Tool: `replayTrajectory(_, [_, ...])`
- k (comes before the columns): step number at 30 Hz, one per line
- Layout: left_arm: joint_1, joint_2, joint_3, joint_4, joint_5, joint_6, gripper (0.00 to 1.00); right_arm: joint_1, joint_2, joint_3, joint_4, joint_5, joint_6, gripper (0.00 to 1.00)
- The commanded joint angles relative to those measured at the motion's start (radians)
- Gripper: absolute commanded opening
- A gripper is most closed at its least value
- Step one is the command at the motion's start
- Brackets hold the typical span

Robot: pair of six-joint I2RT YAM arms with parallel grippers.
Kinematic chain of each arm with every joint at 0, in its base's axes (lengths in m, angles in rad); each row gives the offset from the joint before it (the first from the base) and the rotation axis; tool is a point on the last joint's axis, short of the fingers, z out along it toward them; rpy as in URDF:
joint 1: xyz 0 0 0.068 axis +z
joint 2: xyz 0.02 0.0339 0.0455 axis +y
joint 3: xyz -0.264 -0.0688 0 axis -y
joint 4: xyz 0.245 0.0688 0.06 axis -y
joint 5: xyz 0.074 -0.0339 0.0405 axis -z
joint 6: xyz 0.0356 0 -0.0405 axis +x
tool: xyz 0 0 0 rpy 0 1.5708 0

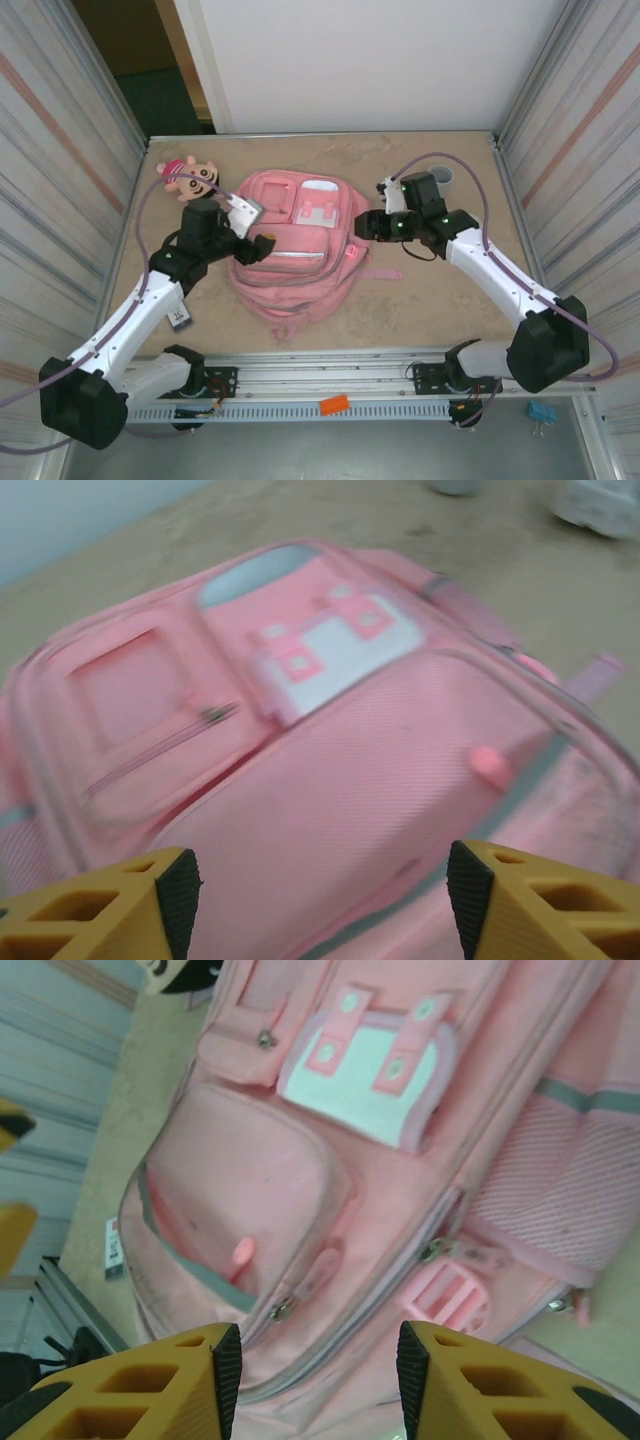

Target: Pack books, pencil case, and school supplies into a backpack

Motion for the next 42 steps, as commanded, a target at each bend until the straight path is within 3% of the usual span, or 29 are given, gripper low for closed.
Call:
replayTrajectory(1, [0.065,0.010,-0.041,-0.016,-0.038,-0.226,0.69,0.089,0.019,-0.014,-0.009,0.076,0.056,0.46])
replayTrajectory(6, [0.126,0.059,-0.074,0.008,0.015,-0.326,0.67,0.157,0.114,0.021,-0.020,0.141,0.064,0.46])
replayTrajectory(11, [0.110,0.022,-0.102,0.083,0.118,-0.275,0.64,0.116,0.170,0.019,-0.005,0.155,0.051,0.45])
replayTrajectory(13, [0.055,-0.011,-0.101,0.097,0.149,-0.158,0.65,0.078,0.173,-0.003,0.031,0.105,0.039,0.45])
replayTrajectory(16, [-0.103,-0.058,-0.105,0.079,0.166,0.139,0.69,0.027,0.156,-0.039,0.079,0.032,0.013,0.44])
replayTrajectory(20, [-0.291,-0.036,-0.097,0.017,0.023,0.476,0.73,-0.003,0.113,-0.069,0.083,0.022,-0.048,0.44])
replayTrajectory(24, [-0.348,0.097,-0.025,-0.087,-0.080,0.625,0.78,-0.019,0.062,-0.112,0.107,0.026,-0.053,0.44])
replayTrajectory(27, [-0.352,0.172,-0.014,-0.063,-0.144,0.671,0.79,-0.022,0.033,-0.139,0.128,0.030,-0.050,0.44])
replayTrajectory(32, [-0.355,0.270,0.011,-0.024,-0.262,0.690,0.64,-0.030,0.006,-0.170,0.160,0.037,-0.064,0.44])
replayTrajectory(35, [-0.354,0.261,0.017,-0.018,-0.282,0.679,0.38,-0.046,-0.013,-0.192,0.181,0.040,-0.087,0.44])
replayTrajectory(37, [-0.345,0.201,0.005,-0.028,-0.219,0.677,0.06,-0.046,-0.039,-0.215,0.217,0.046,-0.122,0.44])
replayTrajectory(38, [-0.333,0.164,-0.004,-0.038,-0.166,0.685,0.01,-0.046,-0.053,-0.230,0.243,0.040,-0.140,0.45])
replayTrajectory(42, [-0.240,0.015,-0.045,-0.062,0.084,0.712,0.00,-0.050,-0.071,-0.267,0.319,-0.030,-0.228,0.46])
